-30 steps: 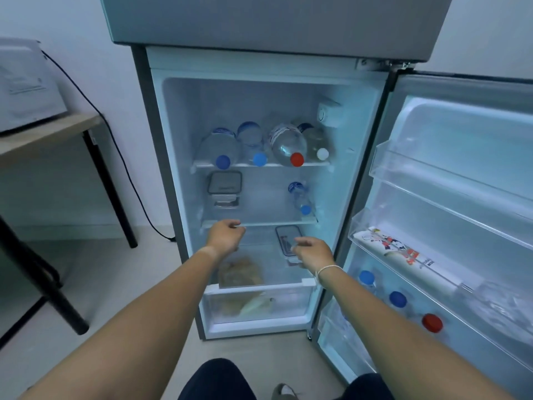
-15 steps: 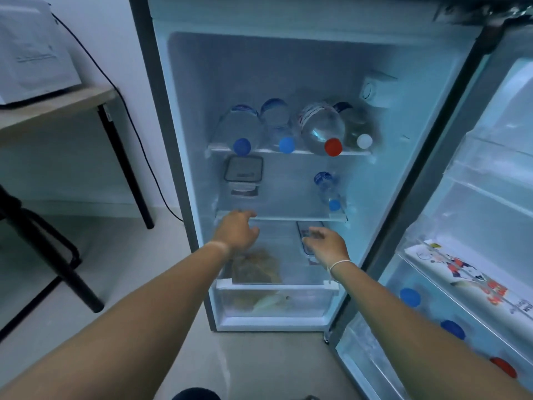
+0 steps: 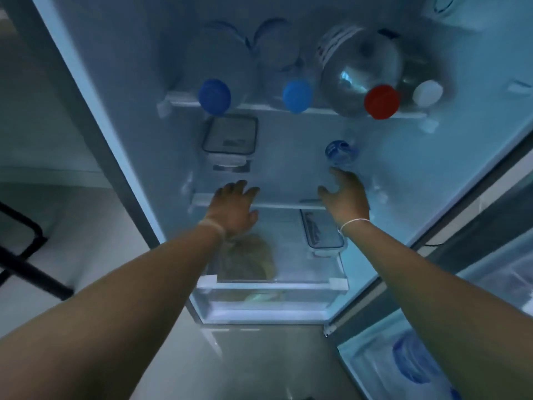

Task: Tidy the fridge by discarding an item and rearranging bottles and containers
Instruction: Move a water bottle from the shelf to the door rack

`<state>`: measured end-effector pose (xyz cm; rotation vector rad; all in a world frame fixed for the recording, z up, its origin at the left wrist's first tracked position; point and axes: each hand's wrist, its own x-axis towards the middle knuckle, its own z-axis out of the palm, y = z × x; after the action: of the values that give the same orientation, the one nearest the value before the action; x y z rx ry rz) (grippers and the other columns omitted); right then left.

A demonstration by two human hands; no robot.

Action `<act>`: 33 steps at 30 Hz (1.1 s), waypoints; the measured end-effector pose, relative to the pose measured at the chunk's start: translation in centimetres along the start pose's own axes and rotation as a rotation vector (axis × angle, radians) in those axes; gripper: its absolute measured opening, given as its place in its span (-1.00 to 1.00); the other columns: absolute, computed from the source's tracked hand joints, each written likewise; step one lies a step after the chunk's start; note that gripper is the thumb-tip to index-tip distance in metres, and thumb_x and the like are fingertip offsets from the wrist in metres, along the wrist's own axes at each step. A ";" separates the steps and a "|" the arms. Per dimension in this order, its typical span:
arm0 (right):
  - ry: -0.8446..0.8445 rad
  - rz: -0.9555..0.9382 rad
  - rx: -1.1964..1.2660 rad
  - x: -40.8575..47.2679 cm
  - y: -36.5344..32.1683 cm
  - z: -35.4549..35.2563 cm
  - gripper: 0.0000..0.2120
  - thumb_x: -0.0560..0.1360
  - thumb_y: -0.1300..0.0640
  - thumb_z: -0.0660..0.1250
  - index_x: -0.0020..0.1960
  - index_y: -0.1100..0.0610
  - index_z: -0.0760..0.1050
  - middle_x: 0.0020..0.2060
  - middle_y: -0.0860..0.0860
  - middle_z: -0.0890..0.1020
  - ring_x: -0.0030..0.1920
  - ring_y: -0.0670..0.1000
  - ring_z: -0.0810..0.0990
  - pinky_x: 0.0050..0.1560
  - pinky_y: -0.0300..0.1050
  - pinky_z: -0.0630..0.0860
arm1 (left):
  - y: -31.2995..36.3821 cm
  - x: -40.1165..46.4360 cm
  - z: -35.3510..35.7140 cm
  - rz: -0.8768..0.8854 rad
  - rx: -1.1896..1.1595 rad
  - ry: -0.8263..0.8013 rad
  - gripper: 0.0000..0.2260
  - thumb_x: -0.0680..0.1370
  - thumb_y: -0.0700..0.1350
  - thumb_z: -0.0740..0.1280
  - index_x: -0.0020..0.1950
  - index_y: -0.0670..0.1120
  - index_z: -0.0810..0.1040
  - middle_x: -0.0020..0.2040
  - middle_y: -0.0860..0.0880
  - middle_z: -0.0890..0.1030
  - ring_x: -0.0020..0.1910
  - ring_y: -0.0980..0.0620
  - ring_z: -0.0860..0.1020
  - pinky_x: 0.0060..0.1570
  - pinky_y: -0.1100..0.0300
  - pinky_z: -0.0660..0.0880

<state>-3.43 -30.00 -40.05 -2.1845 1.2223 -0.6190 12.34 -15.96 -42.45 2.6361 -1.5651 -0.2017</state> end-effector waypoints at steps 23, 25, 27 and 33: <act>0.101 0.280 -0.240 8.1 2.9 3.5 -0.29 0.40 0.10 0.38 0.44 0.16 0.12 0.35 0.30 0.27 0.32 0.35 0.34 0.27 0.13 0.38 | -4.1 0.6 4.5 -0.008 0.118 0.023 -0.33 0.54 0.07 0.17 0.56 0.05 -0.10 0.60 -0.11 -0.07 0.58 -0.13 -0.03 0.52 -0.03 -0.10; 0.105 0.305 -0.192 7.7 2.5 3.4 -0.30 0.38 0.08 0.38 0.41 0.16 0.12 0.30 0.31 0.35 0.28 0.33 0.41 0.24 0.13 0.42 | -4.1 0.5 4.6 -0.003 0.117 0.026 -0.33 0.54 0.08 0.17 0.56 0.05 -0.10 0.60 -0.12 -0.07 0.58 -0.14 -0.03 0.52 -0.04 -0.11; 0.093 0.339 -0.153 7.4 2.3 3.2 -0.29 0.35 0.06 0.40 0.38 0.16 0.13 0.26 0.30 0.41 0.25 0.32 0.47 0.23 0.12 0.45 | -4.1 0.5 4.6 -0.002 0.119 0.024 -0.32 0.54 0.08 0.17 0.56 0.04 -0.10 0.60 -0.11 -0.07 0.58 -0.14 -0.03 0.52 -0.04 -0.11; 0.119 0.488 0.249 5.6 1.3 2.2 -0.42 0.22 0.00 0.37 0.15 0.10 0.21 0.01 0.08 0.51 -0.04 0.15 0.56 0.06 0.18 0.60 | -4.0 0.7 3.3 0.009 0.147 -0.064 -0.32 0.54 0.08 0.18 0.57 0.02 -0.09 0.60 -0.13 -0.06 0.57 -0.16 0.00 0.52 -0.06 -0.02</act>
<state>-0.15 -34.88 -41.90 -1.5835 1.5750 -0.6550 15.66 -14.61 -46.23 2.7578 -1.6728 -0.1784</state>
